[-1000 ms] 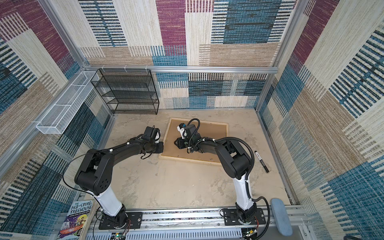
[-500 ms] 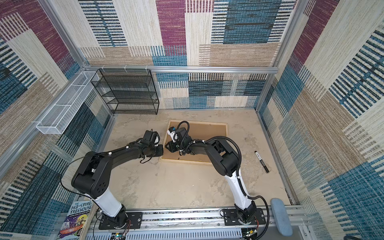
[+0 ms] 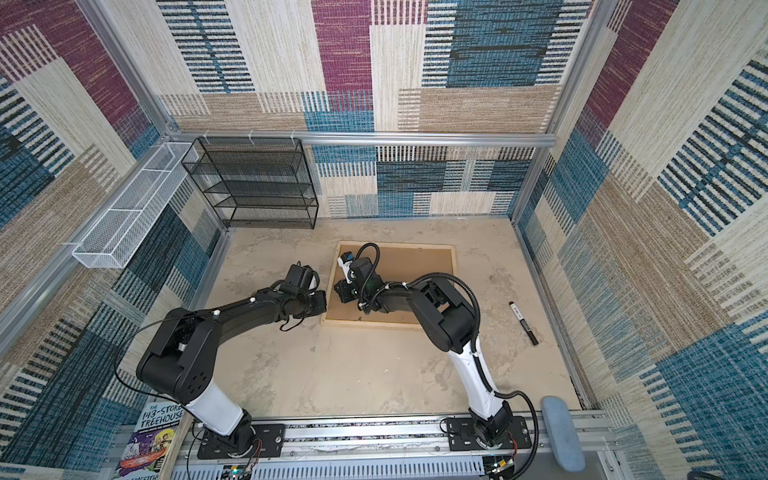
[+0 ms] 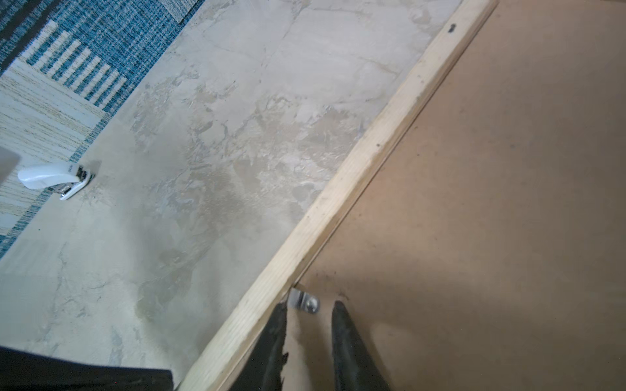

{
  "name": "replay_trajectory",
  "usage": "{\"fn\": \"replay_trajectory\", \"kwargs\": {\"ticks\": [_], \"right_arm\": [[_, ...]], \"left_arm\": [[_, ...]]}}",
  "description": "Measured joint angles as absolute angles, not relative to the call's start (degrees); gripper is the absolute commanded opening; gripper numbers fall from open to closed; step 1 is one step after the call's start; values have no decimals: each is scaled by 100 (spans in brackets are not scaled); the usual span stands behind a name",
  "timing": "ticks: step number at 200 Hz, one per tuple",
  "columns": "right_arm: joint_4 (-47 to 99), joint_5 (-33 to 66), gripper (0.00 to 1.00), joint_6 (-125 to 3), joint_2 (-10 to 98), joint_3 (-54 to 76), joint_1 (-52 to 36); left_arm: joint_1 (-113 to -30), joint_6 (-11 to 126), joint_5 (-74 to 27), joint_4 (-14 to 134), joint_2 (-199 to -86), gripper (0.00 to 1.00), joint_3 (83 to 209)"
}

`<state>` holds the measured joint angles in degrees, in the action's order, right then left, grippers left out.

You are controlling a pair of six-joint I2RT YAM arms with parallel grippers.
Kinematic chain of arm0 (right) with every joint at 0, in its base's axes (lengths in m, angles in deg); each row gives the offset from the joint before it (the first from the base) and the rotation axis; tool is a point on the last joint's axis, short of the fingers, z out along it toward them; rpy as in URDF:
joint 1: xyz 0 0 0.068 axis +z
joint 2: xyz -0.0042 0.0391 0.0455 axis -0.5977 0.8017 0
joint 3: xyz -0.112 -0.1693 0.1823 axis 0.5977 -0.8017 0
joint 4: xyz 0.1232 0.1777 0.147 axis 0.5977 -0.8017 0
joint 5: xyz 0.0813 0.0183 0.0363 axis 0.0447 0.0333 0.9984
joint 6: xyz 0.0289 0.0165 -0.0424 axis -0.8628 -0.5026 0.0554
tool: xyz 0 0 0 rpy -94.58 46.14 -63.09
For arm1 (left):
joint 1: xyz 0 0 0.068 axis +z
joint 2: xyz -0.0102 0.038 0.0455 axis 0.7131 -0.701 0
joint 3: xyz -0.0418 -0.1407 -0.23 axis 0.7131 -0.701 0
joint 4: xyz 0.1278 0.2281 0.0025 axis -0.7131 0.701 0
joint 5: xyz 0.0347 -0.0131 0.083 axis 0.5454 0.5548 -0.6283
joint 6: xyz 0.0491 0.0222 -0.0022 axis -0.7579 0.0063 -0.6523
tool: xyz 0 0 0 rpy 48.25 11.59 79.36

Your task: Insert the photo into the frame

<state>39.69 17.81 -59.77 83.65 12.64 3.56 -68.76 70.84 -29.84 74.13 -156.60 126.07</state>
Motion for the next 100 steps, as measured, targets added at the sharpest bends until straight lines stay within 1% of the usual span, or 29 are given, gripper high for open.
{"fn": "replay_trajectory", "kwargs": {"ticks": [24, 53, 60, 100], "right_arm": [[4146, 1672, 27, -5885, 8365, 1150, 396], [4233, 1641, 26, -5844, 8372, 1106, 402], [4242, 1634, 26, -5831, 8378, 1106, 407], [4259, 1584, 22, -5697, 8402, 1122, 411]], "left_arm": [[-6887, 7088, -2997, 7413, -15655, 5, 12607], [-6900, 7093, -2997, 7424, -15660, 18, 12616], [-6915, 7093, -2980, 7419, -15662, 19, 12616], [-6948, 7084, -2964, 7518, -15649, 21, 12646]]}}
